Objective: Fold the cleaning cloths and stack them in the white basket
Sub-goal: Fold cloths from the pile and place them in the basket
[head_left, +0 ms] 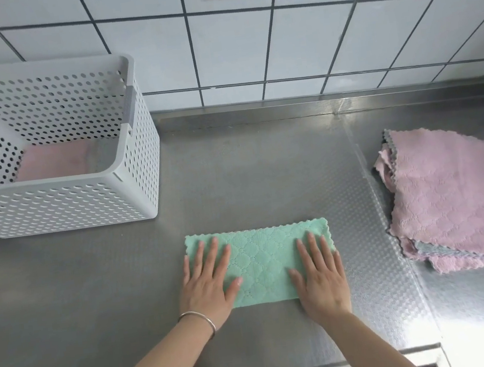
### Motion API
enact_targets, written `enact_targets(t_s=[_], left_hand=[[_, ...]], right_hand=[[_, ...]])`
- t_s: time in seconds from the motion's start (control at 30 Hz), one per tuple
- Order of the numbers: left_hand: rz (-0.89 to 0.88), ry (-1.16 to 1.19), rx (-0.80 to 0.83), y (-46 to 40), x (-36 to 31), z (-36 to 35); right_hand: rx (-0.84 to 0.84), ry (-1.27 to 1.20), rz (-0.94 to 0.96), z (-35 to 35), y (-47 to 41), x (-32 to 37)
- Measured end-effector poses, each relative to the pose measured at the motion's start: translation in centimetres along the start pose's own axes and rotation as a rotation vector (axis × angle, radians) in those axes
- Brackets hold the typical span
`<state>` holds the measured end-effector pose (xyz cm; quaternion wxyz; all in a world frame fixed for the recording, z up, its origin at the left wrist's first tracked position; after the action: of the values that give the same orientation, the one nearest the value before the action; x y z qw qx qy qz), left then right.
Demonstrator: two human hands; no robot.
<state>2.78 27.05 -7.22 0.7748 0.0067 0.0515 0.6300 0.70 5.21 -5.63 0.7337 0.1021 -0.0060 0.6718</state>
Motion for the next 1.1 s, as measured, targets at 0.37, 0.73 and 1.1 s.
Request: enact_targets(t_s=[0.37,0.73,1.1], left_hand=[[0.018,-0.016,0.127,-0.1,0.4,-0.4],[0.228,0.238,0.021,0.1,-1.4,2.1],[0.27,0.389,-0.031,0.6,1.0,2.1]], right_hand=[[0.077,-0.048,-0.017,-1.1,0.2,-0.9],[-0.095,-0.596,-0.645,2.6,-0.8,-7.2],[0.016,-0.5,-0.627,2.3,-1.6,-7.7]])
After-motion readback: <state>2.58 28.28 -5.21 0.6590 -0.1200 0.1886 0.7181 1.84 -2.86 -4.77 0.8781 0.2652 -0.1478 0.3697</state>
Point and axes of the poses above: each hand's wrist, its own y-axis away from the middle knuckle, its own z-axis out of the back of the hand, x = y × z, the point moved 10 cm from there along -y, towards the middle knuckle, and after that the axes turned 4 degrees about -x, right-handed, at the moved point
